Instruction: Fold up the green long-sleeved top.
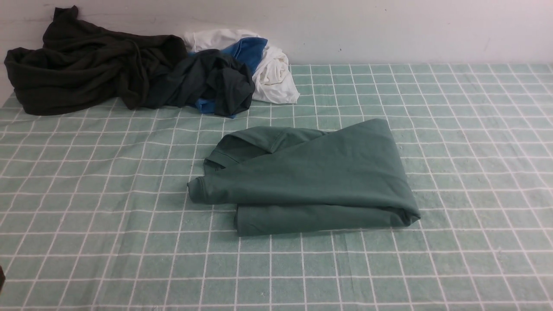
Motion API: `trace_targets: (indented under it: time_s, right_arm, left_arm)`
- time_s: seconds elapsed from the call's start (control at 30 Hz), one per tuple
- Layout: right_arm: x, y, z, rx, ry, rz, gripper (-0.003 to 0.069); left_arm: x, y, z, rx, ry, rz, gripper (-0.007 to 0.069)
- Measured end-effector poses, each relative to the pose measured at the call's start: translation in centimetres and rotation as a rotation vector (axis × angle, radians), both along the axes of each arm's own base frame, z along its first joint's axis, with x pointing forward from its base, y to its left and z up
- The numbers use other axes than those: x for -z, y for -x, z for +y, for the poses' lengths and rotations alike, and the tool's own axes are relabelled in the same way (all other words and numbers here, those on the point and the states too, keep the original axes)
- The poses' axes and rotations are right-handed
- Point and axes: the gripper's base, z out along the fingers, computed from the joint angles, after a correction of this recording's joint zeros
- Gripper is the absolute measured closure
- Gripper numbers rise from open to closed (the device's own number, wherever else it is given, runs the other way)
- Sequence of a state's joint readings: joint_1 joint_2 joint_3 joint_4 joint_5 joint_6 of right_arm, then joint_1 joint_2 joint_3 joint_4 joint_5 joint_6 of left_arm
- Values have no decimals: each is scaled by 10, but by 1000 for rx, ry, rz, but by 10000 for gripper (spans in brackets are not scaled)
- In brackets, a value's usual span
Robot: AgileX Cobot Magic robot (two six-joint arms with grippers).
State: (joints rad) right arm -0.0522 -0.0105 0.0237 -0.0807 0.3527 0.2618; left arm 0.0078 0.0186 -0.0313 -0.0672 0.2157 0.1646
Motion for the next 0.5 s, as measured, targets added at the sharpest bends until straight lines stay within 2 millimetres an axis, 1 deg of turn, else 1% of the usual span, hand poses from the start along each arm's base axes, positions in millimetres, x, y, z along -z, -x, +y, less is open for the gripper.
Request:
trace_targets:
  time_s: [0.03,0.17,0.5]
  right_arm:
    - [0,0,0,0,0,0,672]
    - [0,0,0,0,0,1,672]
    - [0,0,0,0,0,1,672]
  left_arm:
    - [12,0,0,-6,7,16,628]
    - [26,2,0,-10,49,112,628]
    - [27,2,0,-13,67,135,628]
